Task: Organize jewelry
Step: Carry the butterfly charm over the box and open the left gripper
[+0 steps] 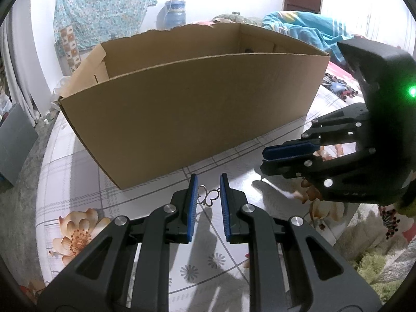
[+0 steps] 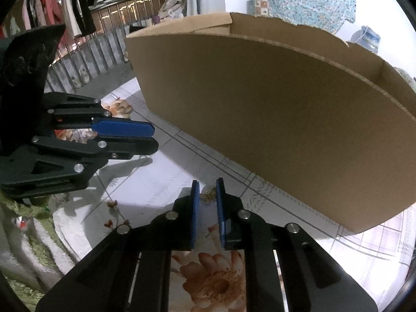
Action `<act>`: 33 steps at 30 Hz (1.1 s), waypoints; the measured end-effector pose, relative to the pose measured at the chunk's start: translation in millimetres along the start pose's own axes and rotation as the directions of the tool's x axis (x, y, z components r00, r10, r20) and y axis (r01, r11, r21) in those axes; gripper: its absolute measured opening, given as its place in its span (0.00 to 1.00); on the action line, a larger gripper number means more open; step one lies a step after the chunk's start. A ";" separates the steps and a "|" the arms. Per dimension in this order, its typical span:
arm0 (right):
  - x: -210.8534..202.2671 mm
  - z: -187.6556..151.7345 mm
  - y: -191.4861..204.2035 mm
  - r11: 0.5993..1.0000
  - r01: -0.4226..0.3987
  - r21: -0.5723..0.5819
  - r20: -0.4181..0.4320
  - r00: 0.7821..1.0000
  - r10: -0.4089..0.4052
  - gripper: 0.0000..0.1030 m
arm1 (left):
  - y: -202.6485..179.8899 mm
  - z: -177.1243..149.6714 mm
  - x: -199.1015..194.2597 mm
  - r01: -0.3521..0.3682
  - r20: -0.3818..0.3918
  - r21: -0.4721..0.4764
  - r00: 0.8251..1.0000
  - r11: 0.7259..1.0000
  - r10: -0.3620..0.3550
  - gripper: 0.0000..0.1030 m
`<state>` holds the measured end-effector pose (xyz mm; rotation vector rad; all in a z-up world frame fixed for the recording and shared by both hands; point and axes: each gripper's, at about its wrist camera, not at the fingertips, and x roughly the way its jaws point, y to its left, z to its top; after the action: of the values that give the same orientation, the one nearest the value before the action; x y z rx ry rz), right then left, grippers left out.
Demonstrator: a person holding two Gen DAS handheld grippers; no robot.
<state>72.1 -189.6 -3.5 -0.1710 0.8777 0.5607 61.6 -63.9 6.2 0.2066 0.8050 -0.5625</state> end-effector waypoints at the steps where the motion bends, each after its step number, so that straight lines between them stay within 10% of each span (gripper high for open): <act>1: -2.6 0.3 -0.8 1.000 -0.001 0.002 0.006 1.000 0.001 0.13 | -0.8 0.2 -2.4 -0.001 0.004 0.002 1.000 1.000 0.001 0.15; 18: -112.9 57.3 -22.6 1.000 -0.021 0.019 0.305 0.952 0.014 0.13 | 7.1 74.5 -90.8 0.063 0.239 0.015 0.969 0.998 -0.064 0.15; 33: -30.7 107.6 -105.2 0.984 -0.026 0.178 0.021 1.000 0.023 0.14 | 61.6 130.8 19.4 0.042 -0.053 -0.114 0.997 0.993 -0.048 0.16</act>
<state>185.6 -251.2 79.7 0.0073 0.9081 0.5029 187.8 -70.0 79.2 0.1012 0.8946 -0.5539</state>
